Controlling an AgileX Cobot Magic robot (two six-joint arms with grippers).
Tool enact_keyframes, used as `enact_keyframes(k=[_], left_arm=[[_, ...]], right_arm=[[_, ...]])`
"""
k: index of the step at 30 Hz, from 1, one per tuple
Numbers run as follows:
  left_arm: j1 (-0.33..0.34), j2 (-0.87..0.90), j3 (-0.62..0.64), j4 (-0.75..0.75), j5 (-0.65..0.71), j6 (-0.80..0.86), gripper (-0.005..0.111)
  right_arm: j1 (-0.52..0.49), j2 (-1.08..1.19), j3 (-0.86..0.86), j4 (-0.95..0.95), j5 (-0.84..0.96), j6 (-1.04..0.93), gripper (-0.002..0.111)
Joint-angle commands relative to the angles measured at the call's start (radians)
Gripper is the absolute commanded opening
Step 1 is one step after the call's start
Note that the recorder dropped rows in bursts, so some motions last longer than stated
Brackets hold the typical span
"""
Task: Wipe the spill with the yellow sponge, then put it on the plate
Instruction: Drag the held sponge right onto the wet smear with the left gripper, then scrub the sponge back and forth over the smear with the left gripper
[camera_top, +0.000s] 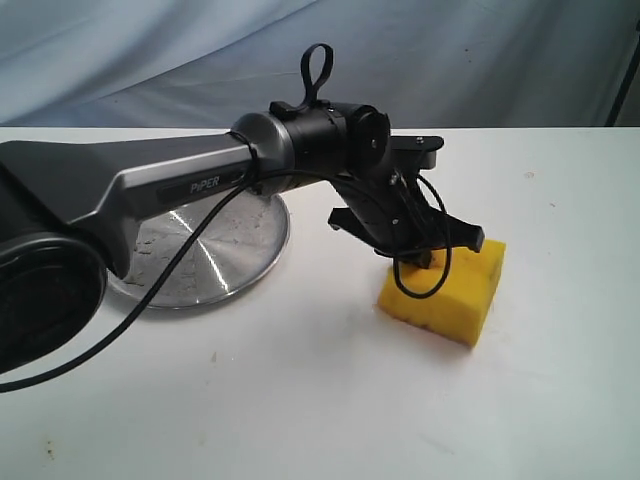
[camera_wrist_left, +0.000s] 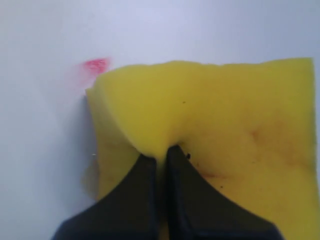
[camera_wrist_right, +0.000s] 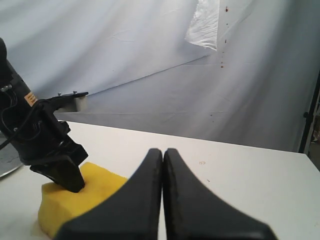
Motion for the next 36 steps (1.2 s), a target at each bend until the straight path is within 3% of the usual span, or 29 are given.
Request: enact_keyframes(k=[1, 9, 14, 22, 36], left_arm=[[0.027, -0.006, -0.004, 0.079, 0.028, -0.018, 0.0], [0.043, -0.006, -0.004, 0.229, 0.126, -0.016, 0.0], [0.043, -0.006, -0.004, 0.247, 0.184, 0.015, 0.0], [0.009, -0.008, -0.004, 0.203, 0.172, 0.094, 0.0], [-0.039, -0.008, -0.004, -0.011, 0.027, 0.201, 0.0]], right_arm=[[-0.008, -0.002, 0.004, -0.007, -0.003, 0.0, 0.0], [-0.008, -0.002, 0.004, -0.007, -0.003, 0.0, 0.0], [-0.008, -0.002, 0.004, -0.007, -0.003, 0.0, 0.0], [-0.008, -0.002, 0.004, -0.007, -0.003, 0.0, 0.0], [-0.008, -0.002, 0.004, -0.007, -0.003, 0.0, 0.0]])
